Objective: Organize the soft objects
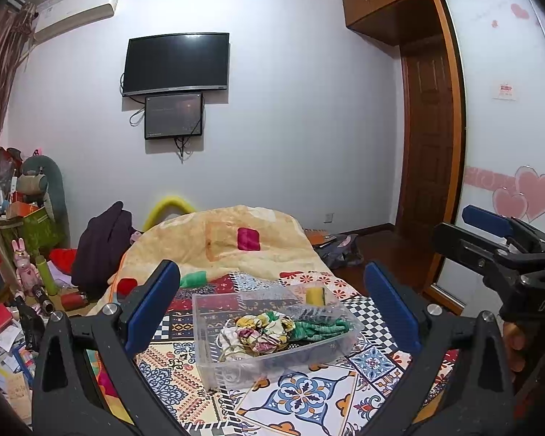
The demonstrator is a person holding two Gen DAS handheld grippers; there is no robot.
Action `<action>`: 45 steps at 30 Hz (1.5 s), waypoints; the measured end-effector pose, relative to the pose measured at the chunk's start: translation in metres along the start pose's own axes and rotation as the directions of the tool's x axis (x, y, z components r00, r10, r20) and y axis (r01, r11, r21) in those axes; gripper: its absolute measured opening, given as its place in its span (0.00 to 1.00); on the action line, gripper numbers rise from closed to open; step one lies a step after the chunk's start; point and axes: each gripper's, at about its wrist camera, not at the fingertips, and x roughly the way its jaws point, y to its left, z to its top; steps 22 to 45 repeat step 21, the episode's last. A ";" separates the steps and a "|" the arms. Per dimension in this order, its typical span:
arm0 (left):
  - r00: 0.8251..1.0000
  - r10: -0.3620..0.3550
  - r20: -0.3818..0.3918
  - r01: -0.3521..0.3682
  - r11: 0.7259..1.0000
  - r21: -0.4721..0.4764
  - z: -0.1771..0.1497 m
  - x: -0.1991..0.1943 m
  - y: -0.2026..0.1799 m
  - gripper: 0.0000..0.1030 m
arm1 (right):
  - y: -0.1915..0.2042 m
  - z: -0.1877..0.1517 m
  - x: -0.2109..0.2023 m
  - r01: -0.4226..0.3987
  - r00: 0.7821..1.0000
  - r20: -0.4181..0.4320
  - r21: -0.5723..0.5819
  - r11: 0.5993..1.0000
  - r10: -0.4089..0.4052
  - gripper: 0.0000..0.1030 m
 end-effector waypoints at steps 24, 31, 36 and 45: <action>1.000 -0.015 -0.011 0.015 1.000 0.004 -0.002 0.002 0.000 1.00 | -0.002 0.000 0.001 0.002 1.000 -0.021 -0.006 1.000 -0.002 1.00; 1.000 -0.015 -0.011 0.015 1.000 0.004 -0.002 0.002 0.000 1.00 | -0.002 0.000 0.001 0.002 1.000 -0.021 -0.006 1.000 -0.002 1.00; 1.000 -0.015 -0.011 0.015 1.000 0.004 -0.002 0.002 0.000 1.00 | -0.002 0.000 0.001 0.002 1.000 -0.021 -0.006 1.000 -0.002 1.00; 1.000 -0.015 -0.011 0.015 1.000 0.004 -0.002 0.002 0.000 1.00 | -0.002 0.000 0.001 0.002 1.000 -0.021 -0.006 1.000 -0.002 1.00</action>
